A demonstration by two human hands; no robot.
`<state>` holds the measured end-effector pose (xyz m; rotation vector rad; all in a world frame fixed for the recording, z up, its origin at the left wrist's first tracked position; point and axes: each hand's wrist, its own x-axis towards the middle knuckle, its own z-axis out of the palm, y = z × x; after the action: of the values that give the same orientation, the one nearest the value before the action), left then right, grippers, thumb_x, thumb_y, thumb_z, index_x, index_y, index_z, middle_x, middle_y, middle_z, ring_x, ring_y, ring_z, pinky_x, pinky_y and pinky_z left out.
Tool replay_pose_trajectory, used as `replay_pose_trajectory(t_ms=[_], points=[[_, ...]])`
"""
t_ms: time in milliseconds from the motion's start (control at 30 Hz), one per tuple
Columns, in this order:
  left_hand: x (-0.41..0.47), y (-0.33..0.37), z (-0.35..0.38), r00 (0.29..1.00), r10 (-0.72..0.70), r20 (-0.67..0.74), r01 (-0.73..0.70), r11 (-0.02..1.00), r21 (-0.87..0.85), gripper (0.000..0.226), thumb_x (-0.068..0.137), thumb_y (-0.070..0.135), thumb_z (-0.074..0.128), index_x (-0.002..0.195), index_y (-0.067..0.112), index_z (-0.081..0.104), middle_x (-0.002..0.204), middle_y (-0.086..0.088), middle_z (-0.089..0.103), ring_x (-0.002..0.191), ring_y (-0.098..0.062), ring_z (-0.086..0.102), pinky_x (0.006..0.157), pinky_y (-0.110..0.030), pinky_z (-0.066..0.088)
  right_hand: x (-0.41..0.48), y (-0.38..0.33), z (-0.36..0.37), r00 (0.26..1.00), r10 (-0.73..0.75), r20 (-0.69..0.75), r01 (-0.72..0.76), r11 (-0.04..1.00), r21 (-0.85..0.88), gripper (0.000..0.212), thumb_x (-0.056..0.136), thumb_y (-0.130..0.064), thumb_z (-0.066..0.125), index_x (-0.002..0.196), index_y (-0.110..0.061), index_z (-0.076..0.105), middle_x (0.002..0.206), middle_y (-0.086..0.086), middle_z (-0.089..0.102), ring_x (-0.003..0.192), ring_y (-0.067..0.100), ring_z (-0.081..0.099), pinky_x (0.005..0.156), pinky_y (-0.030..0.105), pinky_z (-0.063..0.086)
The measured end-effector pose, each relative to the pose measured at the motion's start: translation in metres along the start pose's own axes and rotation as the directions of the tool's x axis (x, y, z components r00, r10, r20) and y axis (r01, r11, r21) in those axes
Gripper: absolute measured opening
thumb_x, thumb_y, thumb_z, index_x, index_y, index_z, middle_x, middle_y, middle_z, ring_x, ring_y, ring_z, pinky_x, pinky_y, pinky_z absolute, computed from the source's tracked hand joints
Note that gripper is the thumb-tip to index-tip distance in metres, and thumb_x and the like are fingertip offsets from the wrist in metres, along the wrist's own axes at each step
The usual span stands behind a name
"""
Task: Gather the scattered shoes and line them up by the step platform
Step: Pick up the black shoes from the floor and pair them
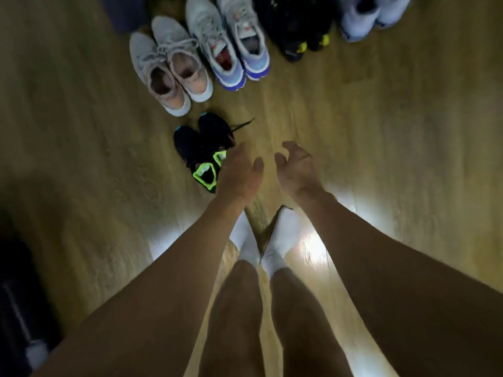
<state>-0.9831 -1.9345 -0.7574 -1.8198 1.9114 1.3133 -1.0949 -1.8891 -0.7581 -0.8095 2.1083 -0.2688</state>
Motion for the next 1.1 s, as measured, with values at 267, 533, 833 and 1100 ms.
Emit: replay_pose_trajectory(t_ms=[267,533,833,1100], points=[[-0.098,0.157,0.030,0.901,0.408,0.149,-0.432,0.880,0.200,0.051,0.094,0.040,0.048,0.137,0.013,0.046,0.137,-0.012,0.049,0.125,-0.031,0.047,0.104,-0.041,0.039,-0.115,0.071,-0.131,0.906,0.167,-0.389,-0.078,0.969,0.235,0.047,0.098,-0.031,0.043,0.136,-0.003,0.046,0.130,0.022,0.056,0.115,0.036,0.057,0.093,0.036,0.044],[-0.202,0.256,0.161,0.681,0.563,0.468,-0.708,0.670,0.223,0.050,0.095,0.040,0.045,0.141,0.019,0.042,0.142,-0.006,0.045,0.130,-0.025,0.043,0.108,-0.036,0.035,-0.213,0.203,-0.200,0.691,0.516,-0.506,-0.192,0.806,0.559,0.044,0.101,-0.028,0.041,0.139,-0.006,0.043,0.137,0.015,0.052,0.124,0.029,0.050,0.100,0.029,0.035],[-0.346,0.301,0.341,0.514,0.442,0.735,-0.804,0.547,0.233,0.050,0.096,0.043,0.043,0.142,0.022,0.040,0.146,-0.004,0.041,0.134,-0.026,0.038,0.110,-0.038,0.032,-0.343,0.392,-0.223,0.506,0.758,-0.411,-0.269,0.591,0.761,0.048,0.102,-0.033,0.036,0.143,-0.010,0.038,0.146,0.008,0.044,0.134,0.020,0.040,0.101,0.017,0.027],[-0.430,0.343,0.479,0.436,0.359,0.825,-0.848,0.470,0.244,0.051,0.096,0.044,0.042,0.143,0.023,0.039,0.147,-0.004,0.041,0.135,-0.025,0.037,0.110,-0.034,0.030,-0.411,0.534,-0.254,0.400,0.845,-0.354,-0.298,0.485,0.822,0.048,0.101,-0.032,0.037,0.143,-0.009,0.037,0.145,0.007,0.045,0.132,0.020,0.043,0.103,0.021,0.028]])
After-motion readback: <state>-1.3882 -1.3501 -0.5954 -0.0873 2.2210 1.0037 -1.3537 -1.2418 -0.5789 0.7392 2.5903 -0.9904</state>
